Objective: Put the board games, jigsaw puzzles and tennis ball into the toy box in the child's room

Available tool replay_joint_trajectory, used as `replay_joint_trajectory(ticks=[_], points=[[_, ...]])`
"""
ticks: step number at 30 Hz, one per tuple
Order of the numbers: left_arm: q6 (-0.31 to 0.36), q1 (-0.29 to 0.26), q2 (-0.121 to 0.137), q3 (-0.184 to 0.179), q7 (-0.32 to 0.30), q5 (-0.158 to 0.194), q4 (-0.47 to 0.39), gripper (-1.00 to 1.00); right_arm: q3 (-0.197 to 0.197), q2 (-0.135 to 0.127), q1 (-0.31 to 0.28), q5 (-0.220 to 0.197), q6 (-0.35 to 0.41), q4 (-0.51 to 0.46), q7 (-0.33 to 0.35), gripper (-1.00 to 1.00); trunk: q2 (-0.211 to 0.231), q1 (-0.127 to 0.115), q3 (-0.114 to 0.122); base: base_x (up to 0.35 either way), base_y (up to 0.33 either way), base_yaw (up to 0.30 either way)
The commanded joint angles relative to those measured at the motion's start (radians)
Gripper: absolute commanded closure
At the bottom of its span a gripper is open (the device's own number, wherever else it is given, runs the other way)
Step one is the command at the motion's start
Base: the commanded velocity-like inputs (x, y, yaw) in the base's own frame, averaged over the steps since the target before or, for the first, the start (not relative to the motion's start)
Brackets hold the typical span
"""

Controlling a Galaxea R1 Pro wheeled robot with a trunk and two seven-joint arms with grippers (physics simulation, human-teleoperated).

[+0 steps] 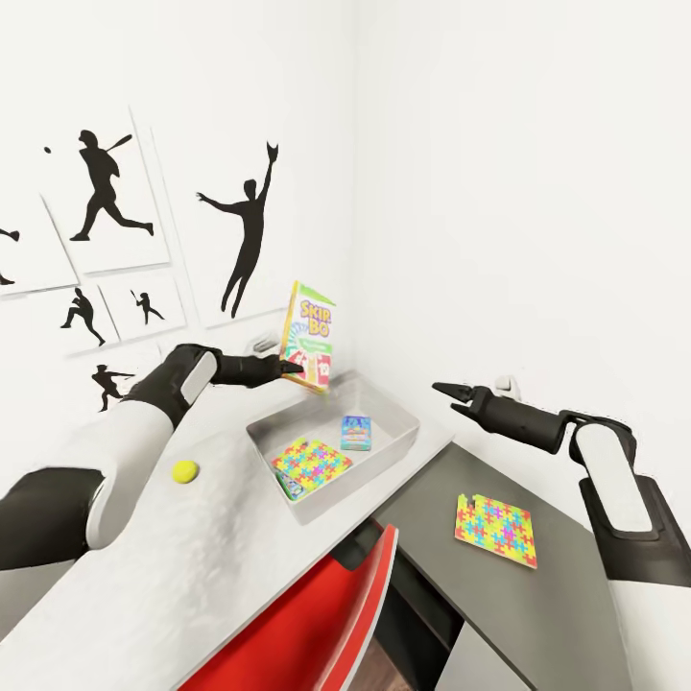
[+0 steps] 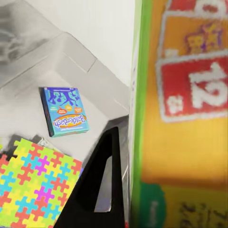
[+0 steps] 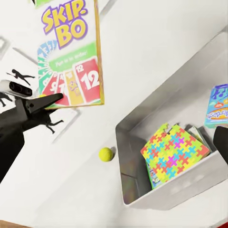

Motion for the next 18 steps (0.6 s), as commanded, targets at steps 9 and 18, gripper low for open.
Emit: replay_joint_trajectory(ticks=[9,18], points=[[-0.026,-0.008,-0.012,-0.048,0.041,0.040,-0.030,1.00,-0.024,0.051,-0.017,0.037,0.005,0.023,0.004,-1.00,-0.002,0.001,-0.003,0.000,0.000,0.000],[-0.025,-0.008,-0.006,-0.054,0.057,0.040,-0.030,1.00,-0.024,0.053,-0.017,0.032,0.005,0.020,0.006,-1.00,-0.002,0.001,-0.014,0.000,0.000,0.000]])
